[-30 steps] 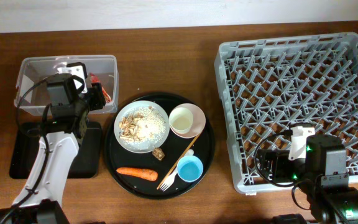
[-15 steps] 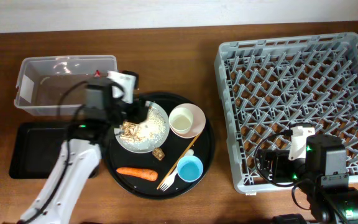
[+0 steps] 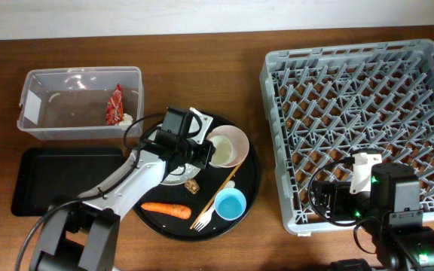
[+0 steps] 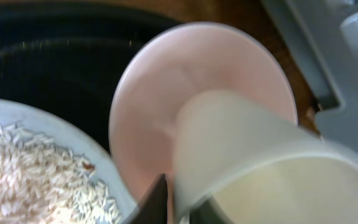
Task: Sort waste into correct bins and load items into the dishwasher rack
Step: 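Grasp the white cup on the tray with the left gripper, then hand the white cup from the left gripper to the right gripper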
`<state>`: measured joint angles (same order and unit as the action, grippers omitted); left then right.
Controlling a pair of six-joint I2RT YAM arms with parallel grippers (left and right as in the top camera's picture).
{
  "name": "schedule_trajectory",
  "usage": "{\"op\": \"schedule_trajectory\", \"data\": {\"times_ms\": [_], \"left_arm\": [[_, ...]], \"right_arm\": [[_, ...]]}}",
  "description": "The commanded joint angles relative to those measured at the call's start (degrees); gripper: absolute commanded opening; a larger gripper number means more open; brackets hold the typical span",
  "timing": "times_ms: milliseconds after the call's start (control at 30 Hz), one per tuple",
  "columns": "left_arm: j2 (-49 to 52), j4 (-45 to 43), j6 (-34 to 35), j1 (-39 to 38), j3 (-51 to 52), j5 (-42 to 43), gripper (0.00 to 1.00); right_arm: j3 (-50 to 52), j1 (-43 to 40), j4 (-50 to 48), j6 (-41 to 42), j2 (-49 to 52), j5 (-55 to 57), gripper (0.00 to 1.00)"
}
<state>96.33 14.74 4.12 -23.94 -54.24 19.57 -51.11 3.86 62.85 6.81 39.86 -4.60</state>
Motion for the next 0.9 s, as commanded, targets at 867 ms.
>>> {"op": "schedule_trajectory", "data": {"times_ms": [867], "left_arm": [[-10.93, 0.33, 4.24, 9.38, -5.57, 57.48, 0.00]], "right_arm": [[-0.96, 0.26, -26.29, -29.18, 17.62, -66.62, 0.99]]}}
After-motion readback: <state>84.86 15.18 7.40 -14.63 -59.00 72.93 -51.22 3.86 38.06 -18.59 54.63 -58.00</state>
